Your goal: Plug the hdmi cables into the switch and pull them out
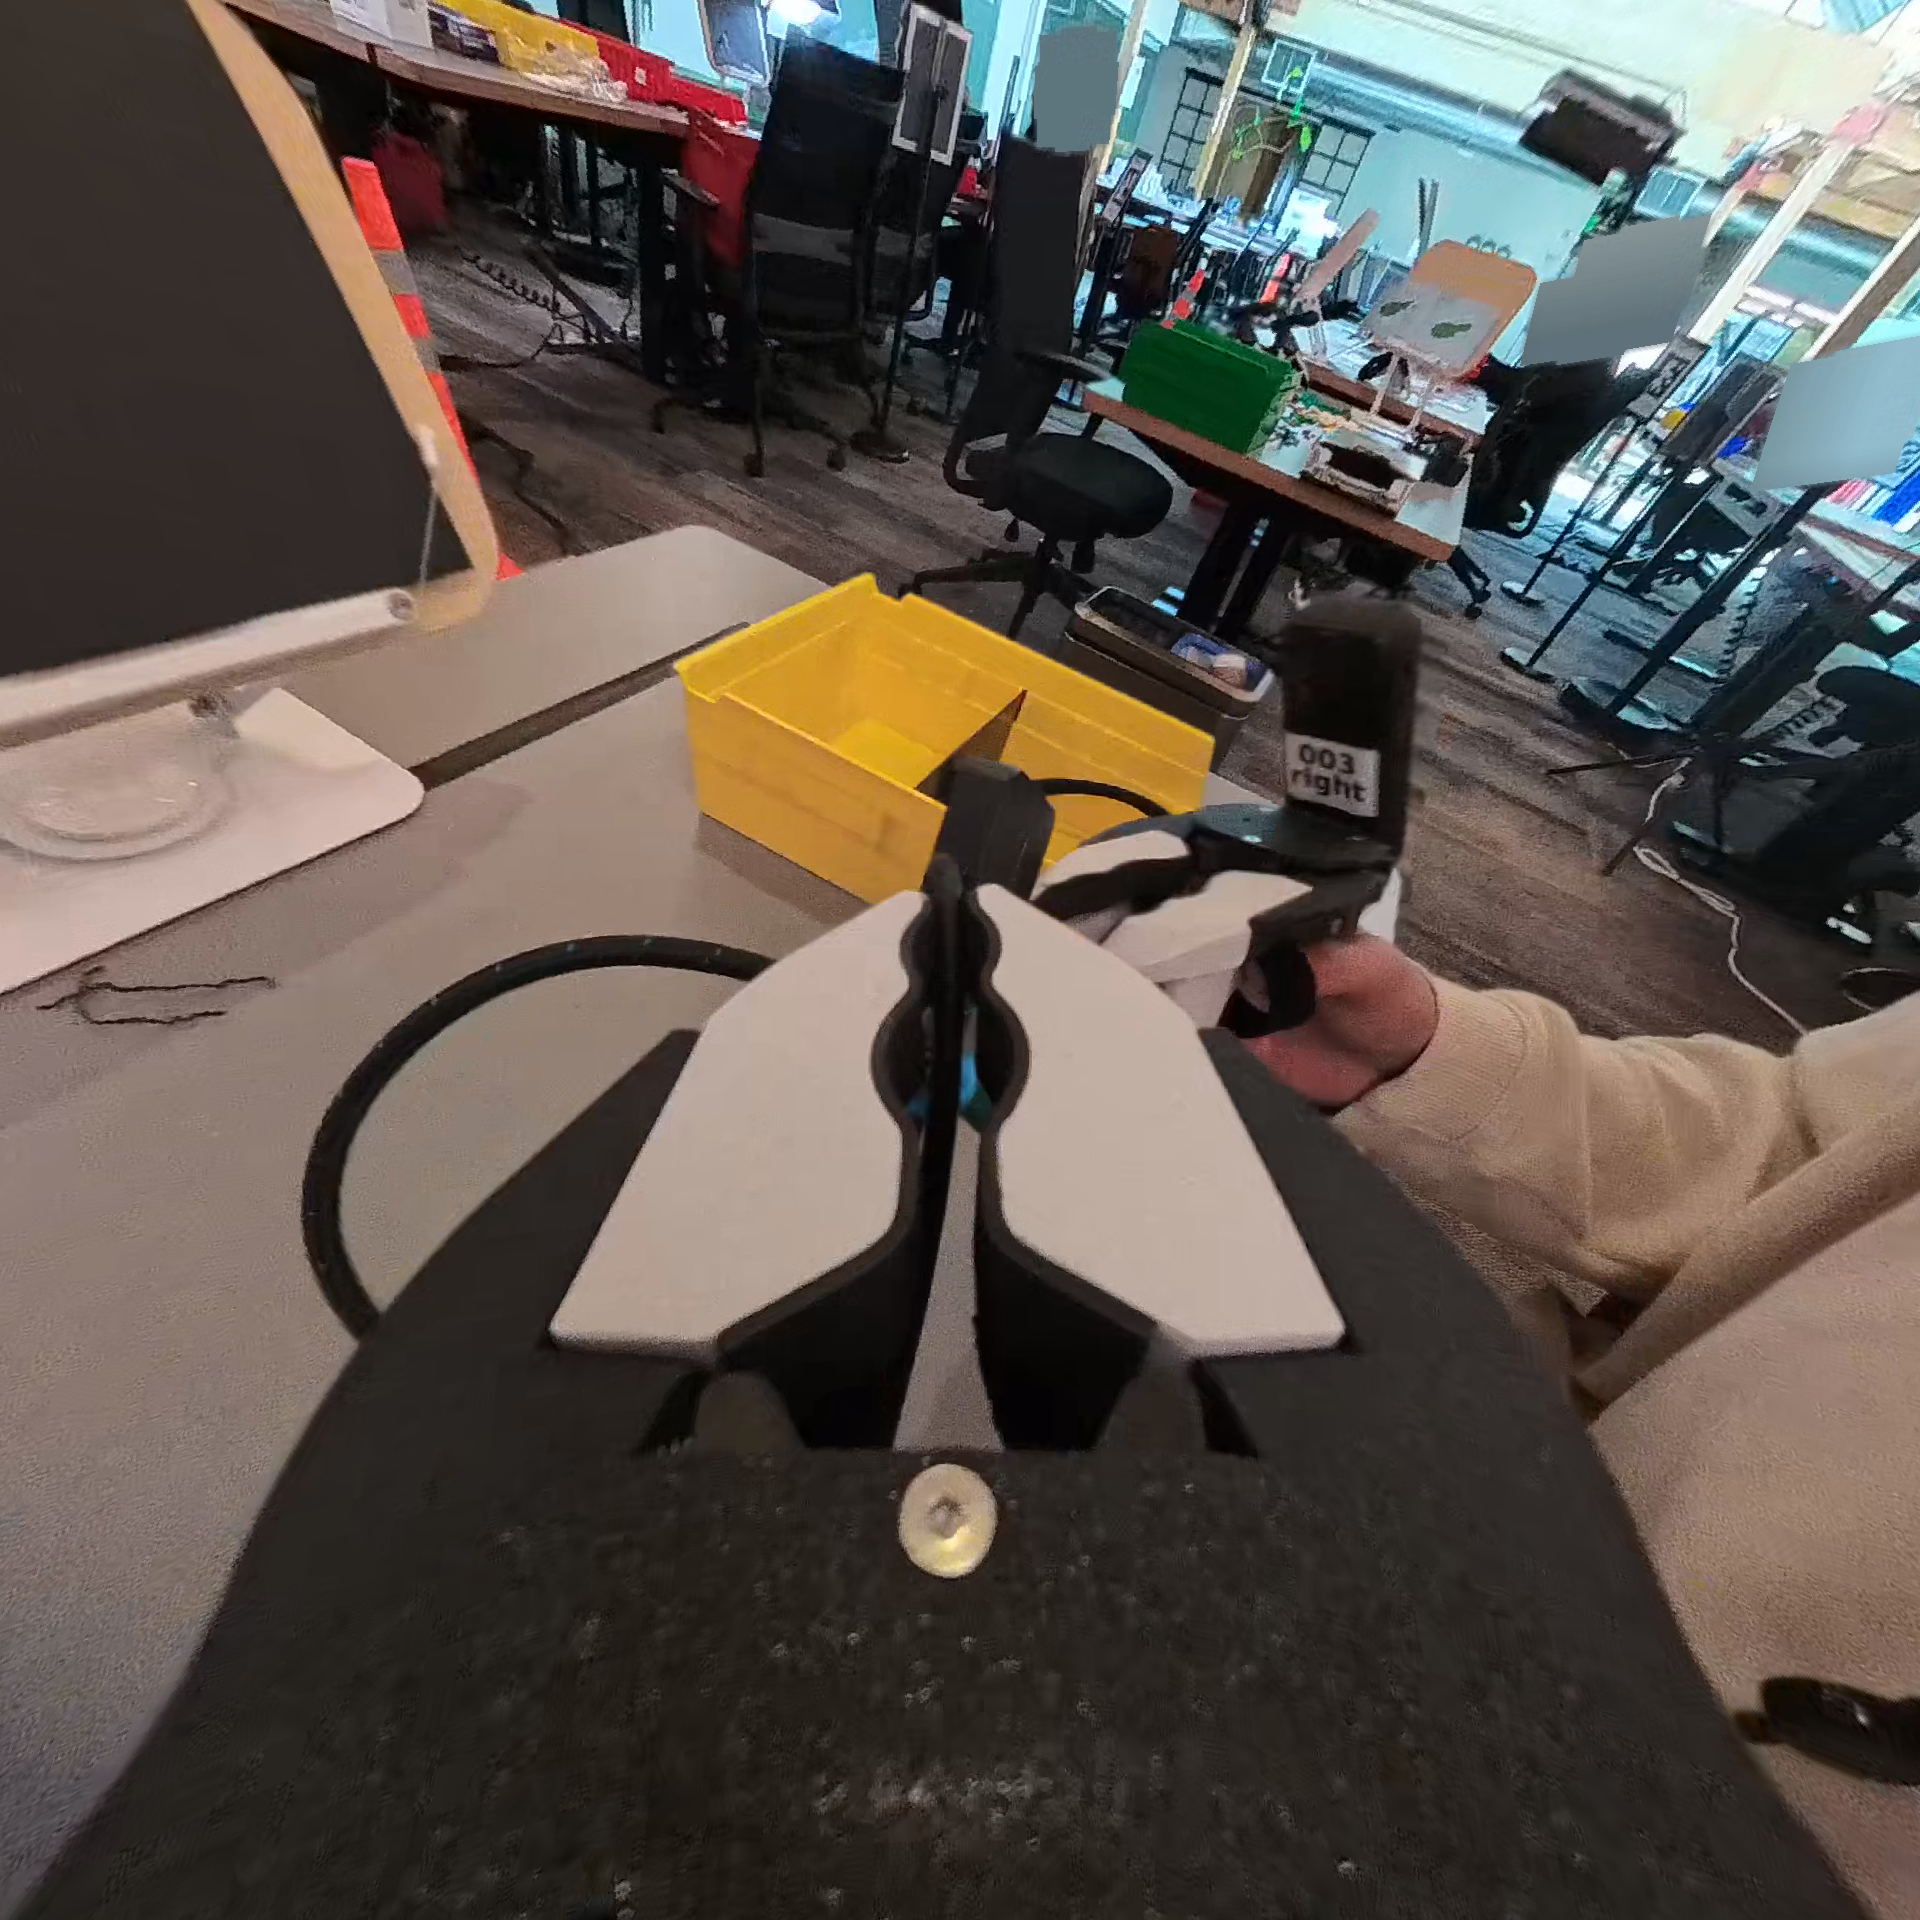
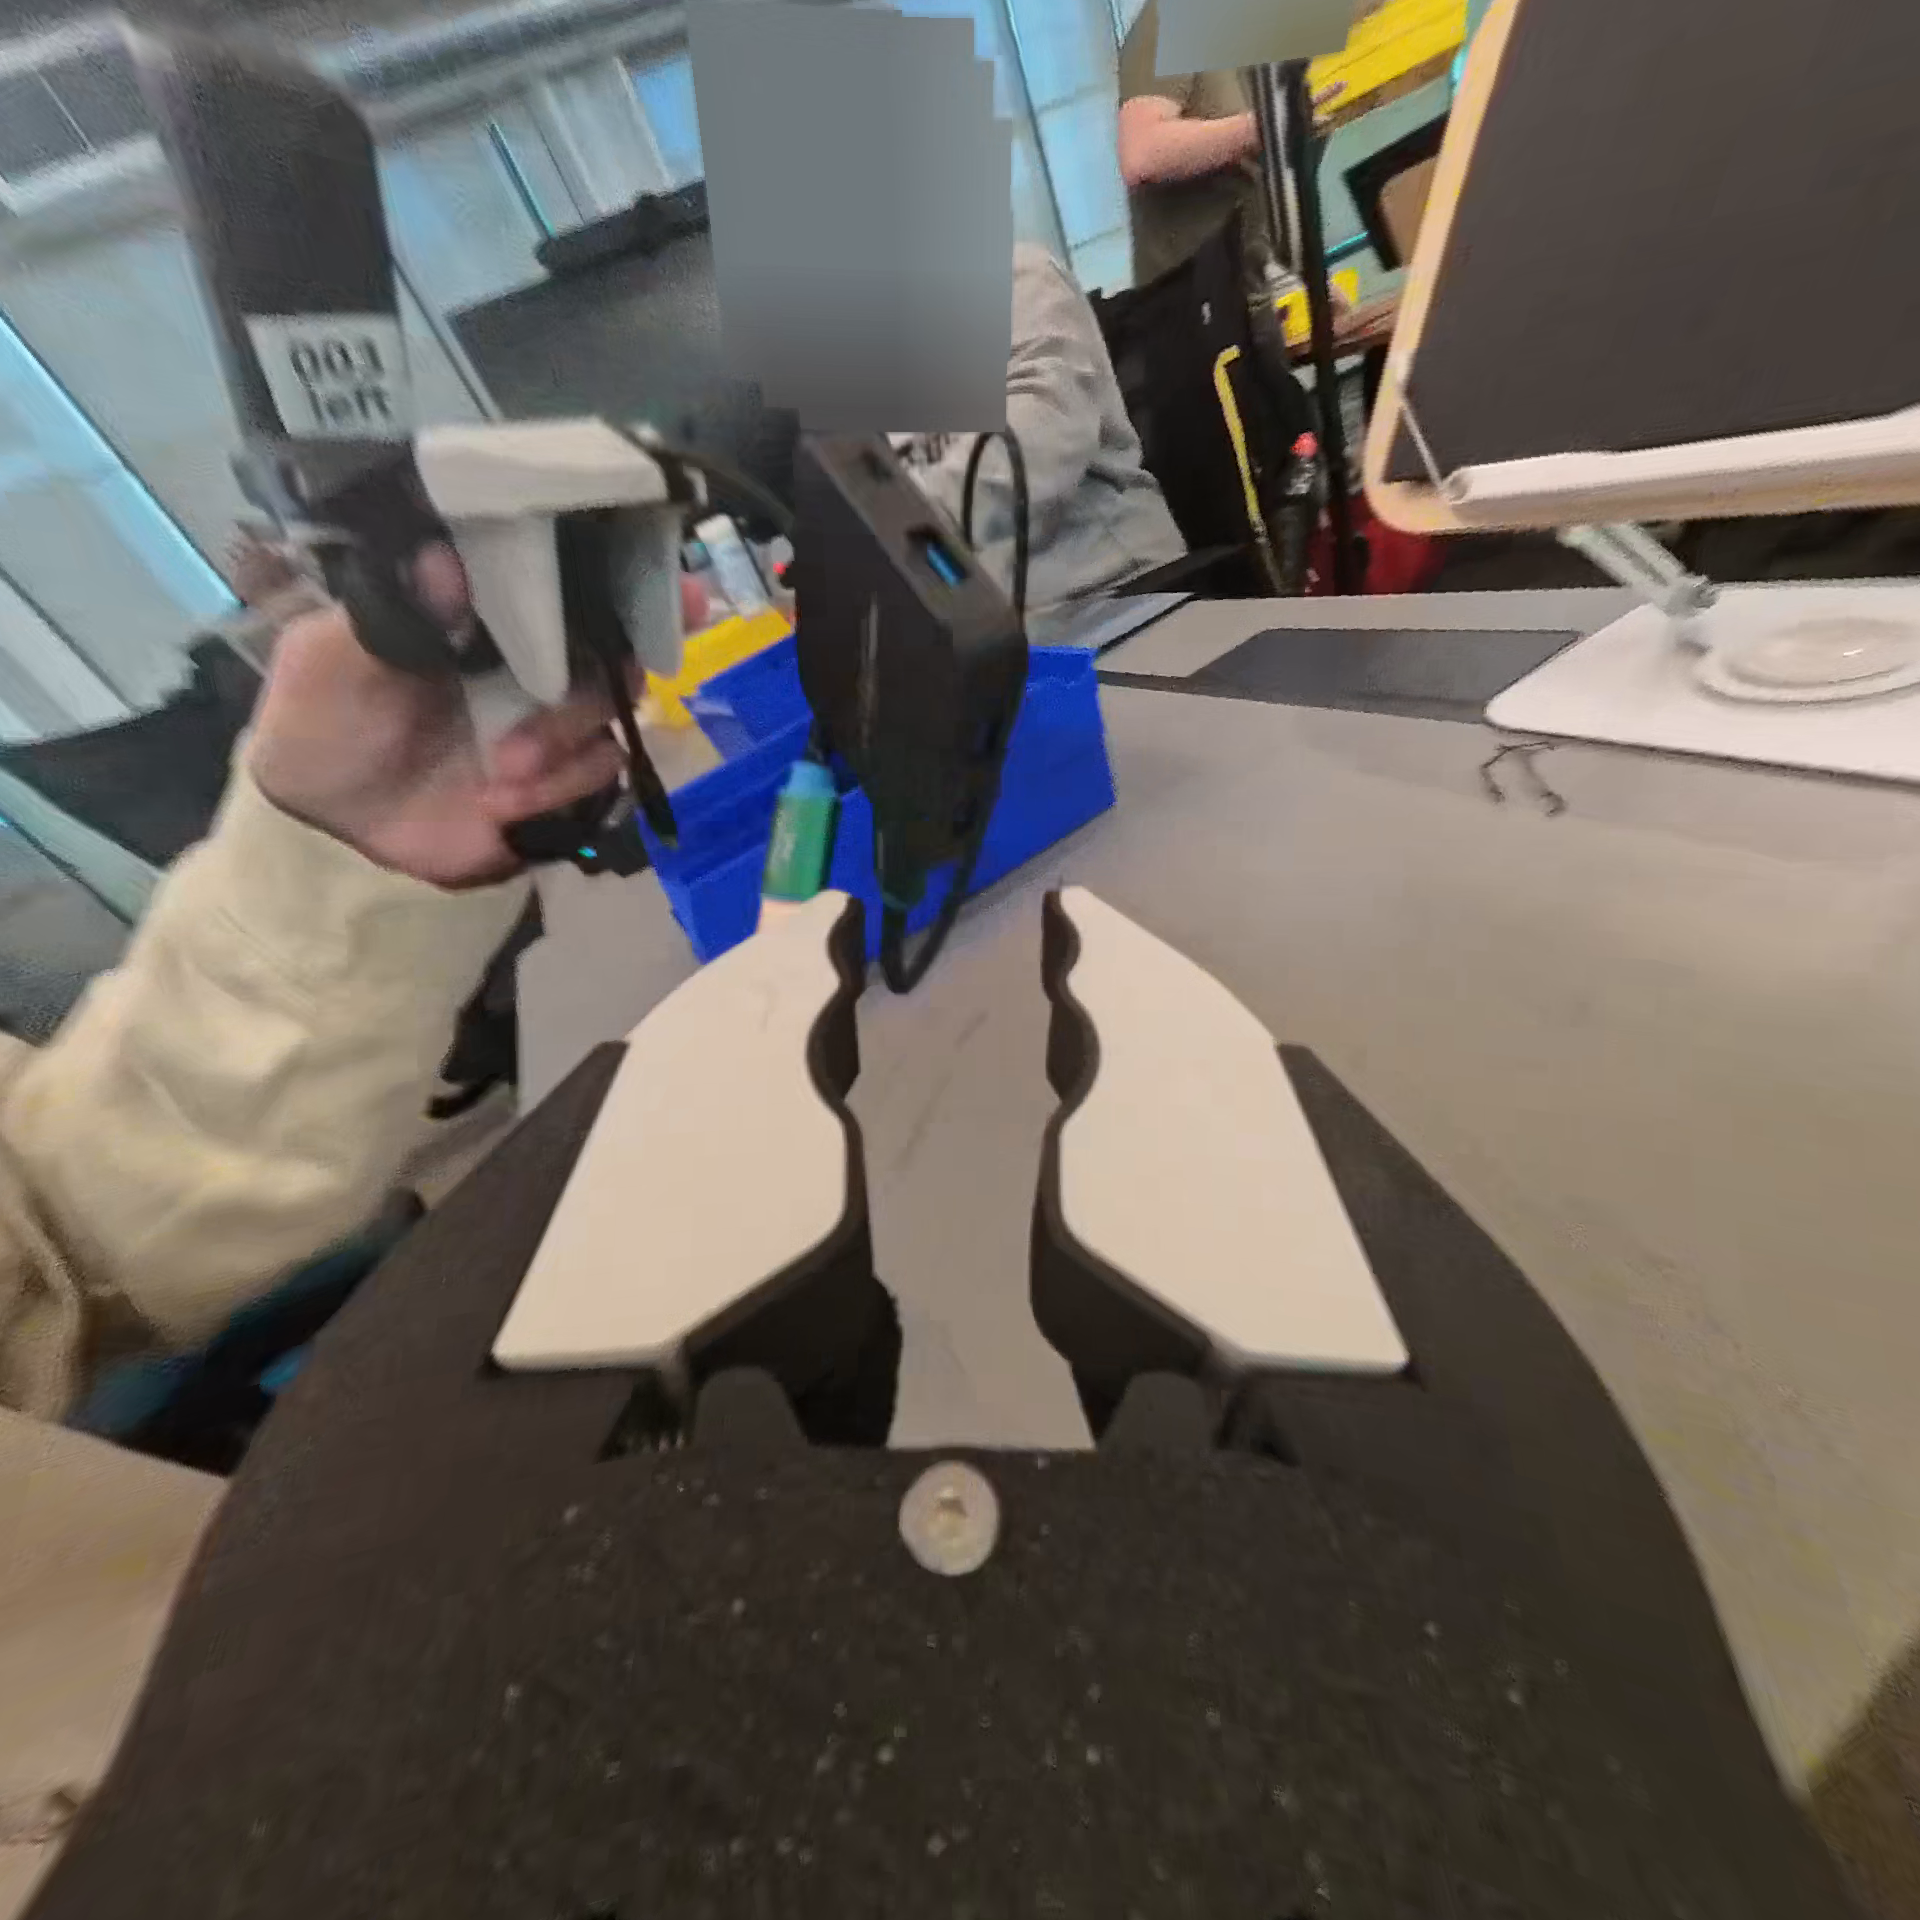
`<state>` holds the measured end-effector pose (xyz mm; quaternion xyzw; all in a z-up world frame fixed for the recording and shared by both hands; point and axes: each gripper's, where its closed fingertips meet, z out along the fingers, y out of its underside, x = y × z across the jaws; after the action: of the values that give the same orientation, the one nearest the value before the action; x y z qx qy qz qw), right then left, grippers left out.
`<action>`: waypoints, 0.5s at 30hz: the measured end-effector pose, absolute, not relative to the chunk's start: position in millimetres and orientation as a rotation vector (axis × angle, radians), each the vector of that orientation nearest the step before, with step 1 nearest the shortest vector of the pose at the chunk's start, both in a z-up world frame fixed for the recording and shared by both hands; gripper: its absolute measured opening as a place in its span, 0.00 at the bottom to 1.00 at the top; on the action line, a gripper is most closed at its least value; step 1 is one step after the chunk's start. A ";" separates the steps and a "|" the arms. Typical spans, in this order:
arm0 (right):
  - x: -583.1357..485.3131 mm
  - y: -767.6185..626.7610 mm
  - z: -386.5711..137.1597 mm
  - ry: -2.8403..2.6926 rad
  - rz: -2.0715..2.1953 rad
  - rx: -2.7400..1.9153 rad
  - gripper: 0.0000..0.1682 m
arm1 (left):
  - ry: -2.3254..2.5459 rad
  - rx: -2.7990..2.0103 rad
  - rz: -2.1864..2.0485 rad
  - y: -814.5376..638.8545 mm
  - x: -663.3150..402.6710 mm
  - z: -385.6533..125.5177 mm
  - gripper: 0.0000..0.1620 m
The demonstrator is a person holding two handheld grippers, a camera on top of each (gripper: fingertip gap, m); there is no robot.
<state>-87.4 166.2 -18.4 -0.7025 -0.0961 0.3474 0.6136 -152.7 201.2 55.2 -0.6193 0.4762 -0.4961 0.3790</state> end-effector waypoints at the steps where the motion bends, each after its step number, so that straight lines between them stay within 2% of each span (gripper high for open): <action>1: -88.6 168.1 -16.6 -0.178 0.901 -1.600 0.17 | 1.214 -1.586 -1.276 198.0 -149.0 50.1 0.02; 3: -90.3 166.7 -13.0 -0.103 1.111 -1.521 0.16 | 1.208 -1.582 -1.284 193.3 -144.3 44.2 0.02; 5: -83.9 169.9 -18.2 0.002 1.186 -1.458 0.10 | 1.205 -1.570 -1.306 189.3 -142.4 43.0 0.02; 11: -97.0 168.0 -35.8 -0.038 1.173 -1.451 0.23 | 1.104 -1.530 -1.500 189.7 -145.3 54.5 0.02; 15: -115.3 163.6 -22.9 -0.126 1.189 -1.401 0.25 | 1.008 -1.509 -1.706 190.7 -148.0 56.2 0.02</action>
<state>-115.3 163.6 -22.9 -0.6055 -0.0543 0.5141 0.6050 -148.0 190.7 56.2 -0.5740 0.3834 -0.6491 0.3197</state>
